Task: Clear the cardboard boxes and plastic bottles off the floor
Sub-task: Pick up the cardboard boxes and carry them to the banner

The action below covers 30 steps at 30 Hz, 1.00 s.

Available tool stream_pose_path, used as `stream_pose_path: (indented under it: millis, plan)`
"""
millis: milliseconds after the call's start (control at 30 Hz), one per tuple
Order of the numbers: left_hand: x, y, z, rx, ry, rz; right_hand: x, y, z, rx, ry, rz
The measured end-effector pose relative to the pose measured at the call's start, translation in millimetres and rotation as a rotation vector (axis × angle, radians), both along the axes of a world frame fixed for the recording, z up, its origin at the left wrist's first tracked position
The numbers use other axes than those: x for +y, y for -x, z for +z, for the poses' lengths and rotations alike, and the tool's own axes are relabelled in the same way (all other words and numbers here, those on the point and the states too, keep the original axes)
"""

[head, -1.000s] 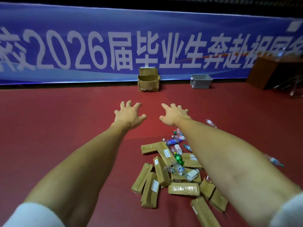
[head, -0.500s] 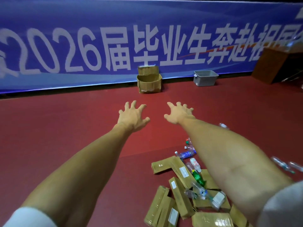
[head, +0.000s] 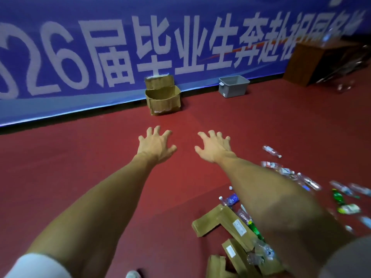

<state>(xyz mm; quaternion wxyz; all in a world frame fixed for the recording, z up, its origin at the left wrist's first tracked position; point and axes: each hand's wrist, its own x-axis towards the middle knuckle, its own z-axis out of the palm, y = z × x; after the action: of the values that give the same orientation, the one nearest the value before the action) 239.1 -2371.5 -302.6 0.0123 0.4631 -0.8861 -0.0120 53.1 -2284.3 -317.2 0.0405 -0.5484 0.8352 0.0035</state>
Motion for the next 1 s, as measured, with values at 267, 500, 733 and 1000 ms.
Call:
stream_pose_path:
  millis: [267,500,733,1000]
  plan:
    - [-126.4,42.9,-29.5,-0.006,-0.101,-0.254,-72.8,7.2,-22.0,-0.046,-0.049,-0.312]
    - [-159.8,114.1,-47.9,-0.046,-0.132,-0.445,-74.6,45.8,-35.8,-0.073,-0.079,-0.490]
    - [-149.2,211.7,-84.9,-0.086,-0.141,-0.615,-43.1,118.8,-81.1,-0.159,-0.138,-0.637]
    - [-128.0,300.3,-177.8,-0.170,-0.244,-0.746,-23.4,180.7,-172.0,-0.232,-0.184,-0.762]
